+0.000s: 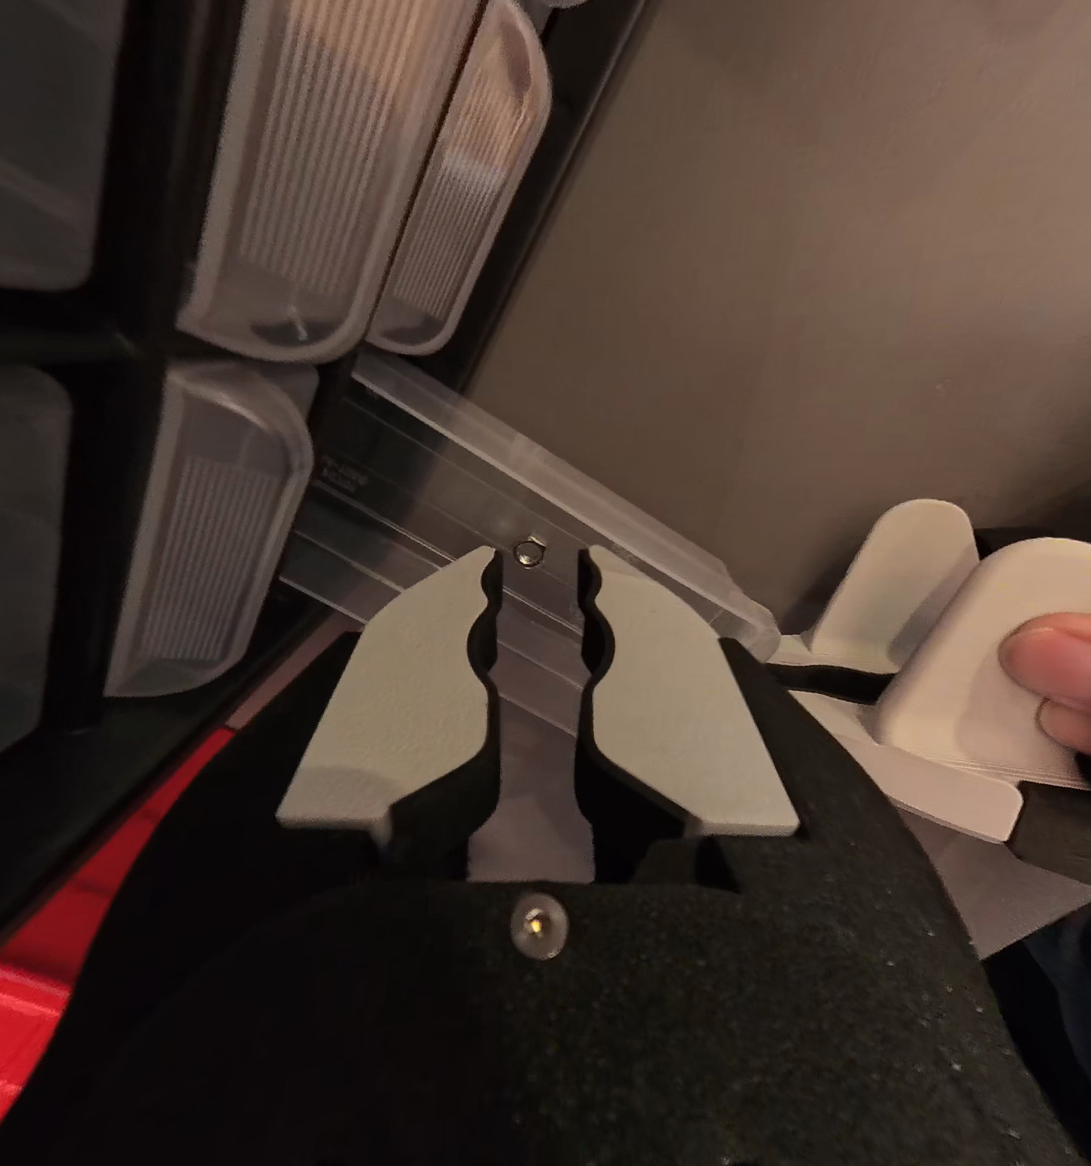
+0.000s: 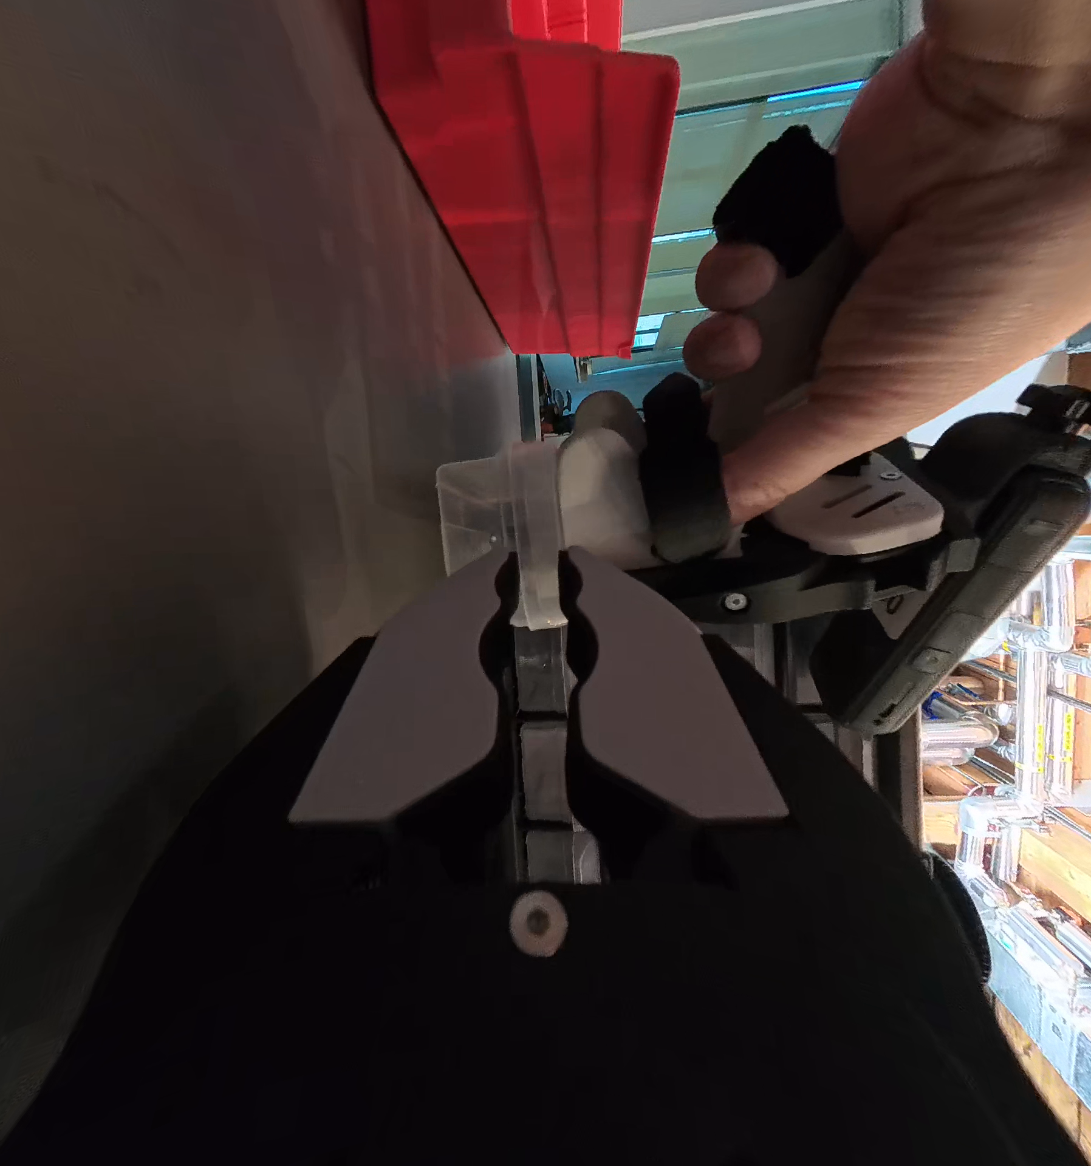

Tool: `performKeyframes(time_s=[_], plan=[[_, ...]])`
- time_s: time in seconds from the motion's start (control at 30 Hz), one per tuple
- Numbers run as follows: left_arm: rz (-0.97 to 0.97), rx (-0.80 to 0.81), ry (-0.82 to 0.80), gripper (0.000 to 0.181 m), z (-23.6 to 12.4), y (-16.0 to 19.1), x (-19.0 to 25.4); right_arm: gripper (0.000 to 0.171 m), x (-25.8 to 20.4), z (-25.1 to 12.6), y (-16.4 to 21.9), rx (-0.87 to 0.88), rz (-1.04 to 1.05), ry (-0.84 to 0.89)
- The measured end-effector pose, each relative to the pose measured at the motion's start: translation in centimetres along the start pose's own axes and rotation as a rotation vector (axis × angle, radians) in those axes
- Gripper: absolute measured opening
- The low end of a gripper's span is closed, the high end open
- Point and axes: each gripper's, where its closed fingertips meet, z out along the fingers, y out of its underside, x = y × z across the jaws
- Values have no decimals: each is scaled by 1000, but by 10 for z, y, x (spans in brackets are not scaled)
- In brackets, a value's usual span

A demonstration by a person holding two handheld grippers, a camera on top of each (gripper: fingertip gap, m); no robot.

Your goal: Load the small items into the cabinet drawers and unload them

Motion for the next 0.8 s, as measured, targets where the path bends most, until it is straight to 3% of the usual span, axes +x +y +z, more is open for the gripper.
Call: performKeyframes(time_s=[0.17,0.8], plan=[[-2,36,9,22,-12,-1,2,13,1,2,5,-16,14,-2],[-149,555,-164,20,-178,45,-38,14,6,49,35,-113,85,21]])
